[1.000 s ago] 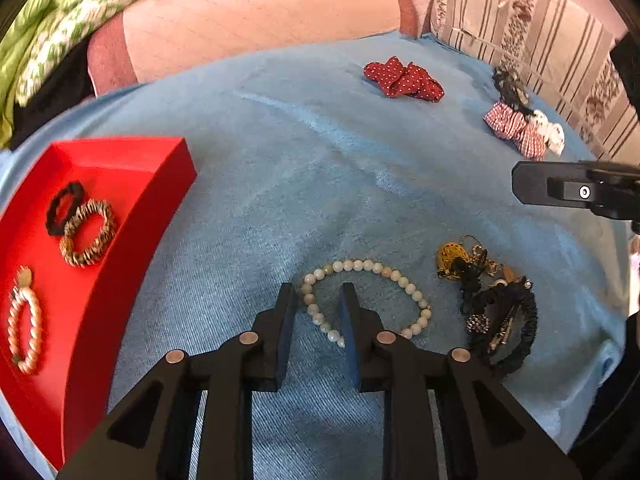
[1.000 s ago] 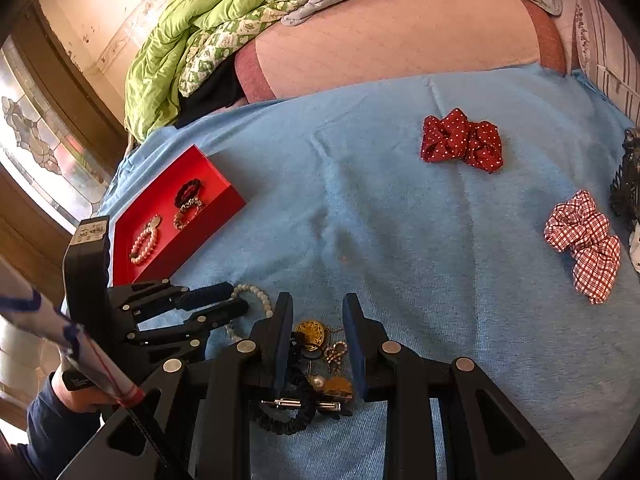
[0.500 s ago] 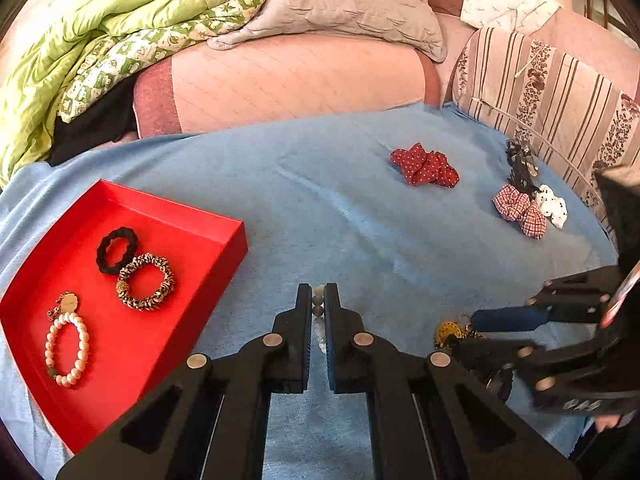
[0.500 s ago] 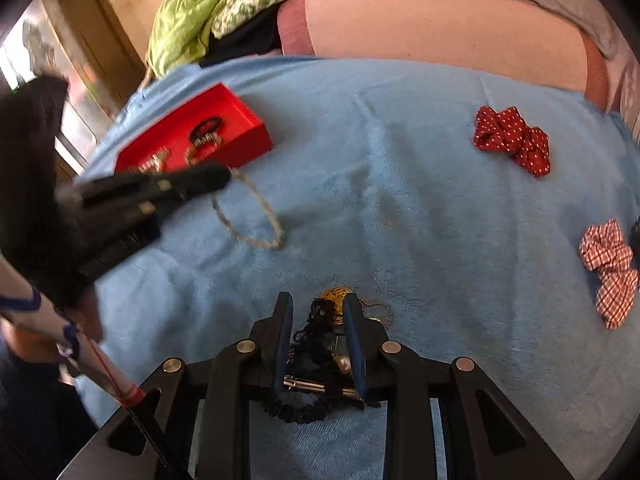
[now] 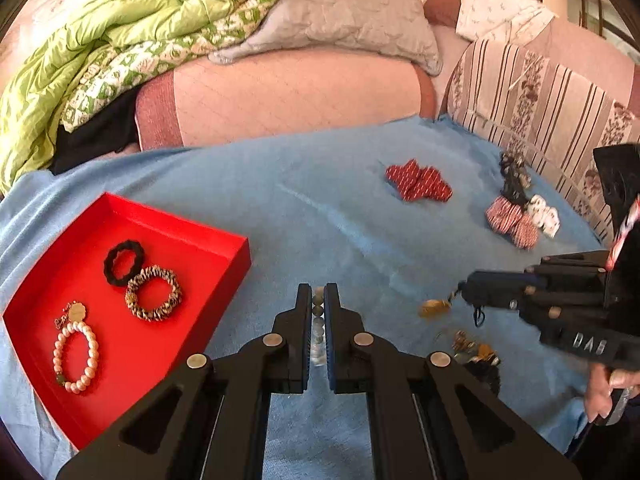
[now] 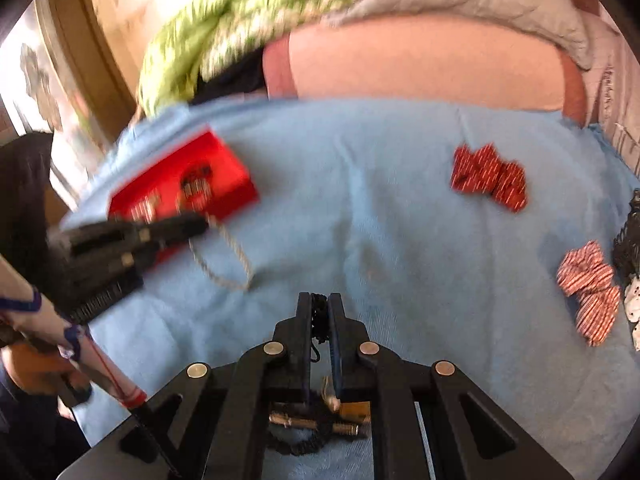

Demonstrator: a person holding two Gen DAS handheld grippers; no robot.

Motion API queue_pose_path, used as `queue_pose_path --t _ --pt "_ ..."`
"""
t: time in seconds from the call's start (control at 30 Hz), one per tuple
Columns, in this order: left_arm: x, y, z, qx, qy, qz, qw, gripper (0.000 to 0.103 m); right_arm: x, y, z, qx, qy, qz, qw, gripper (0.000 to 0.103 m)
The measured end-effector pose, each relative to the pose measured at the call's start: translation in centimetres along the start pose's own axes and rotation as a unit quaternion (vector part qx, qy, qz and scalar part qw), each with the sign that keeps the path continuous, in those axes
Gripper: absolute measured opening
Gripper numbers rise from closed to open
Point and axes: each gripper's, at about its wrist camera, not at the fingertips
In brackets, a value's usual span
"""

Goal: Organize jewelry
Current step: 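Carry the white bead bracelet toward the red tray while the right tool carries its items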

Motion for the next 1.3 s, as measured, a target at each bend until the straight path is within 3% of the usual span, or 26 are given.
queue_pose_path --t 0.23,1.3 --pt "-3.1 -0.4 1.1 0.0 -0.061 -0.019 0.998 0.006 -2.4 0.7 0.7 0.002 -0.065 0.017 0.998 0.008" --pt "-5.5 3.0 1.6 -0.04 -0.089 0.0 0.9952 0.005 0.3 2.4 1.5 0.008 -0.06 0.03 0.998 0.008"
Point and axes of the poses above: each gripper's, at about its wrist camera, not at the fingertips, and x roughly the way its jaws point, y to its left, z to its top, and after that the axes turned 5 degrees about -x, right-handed
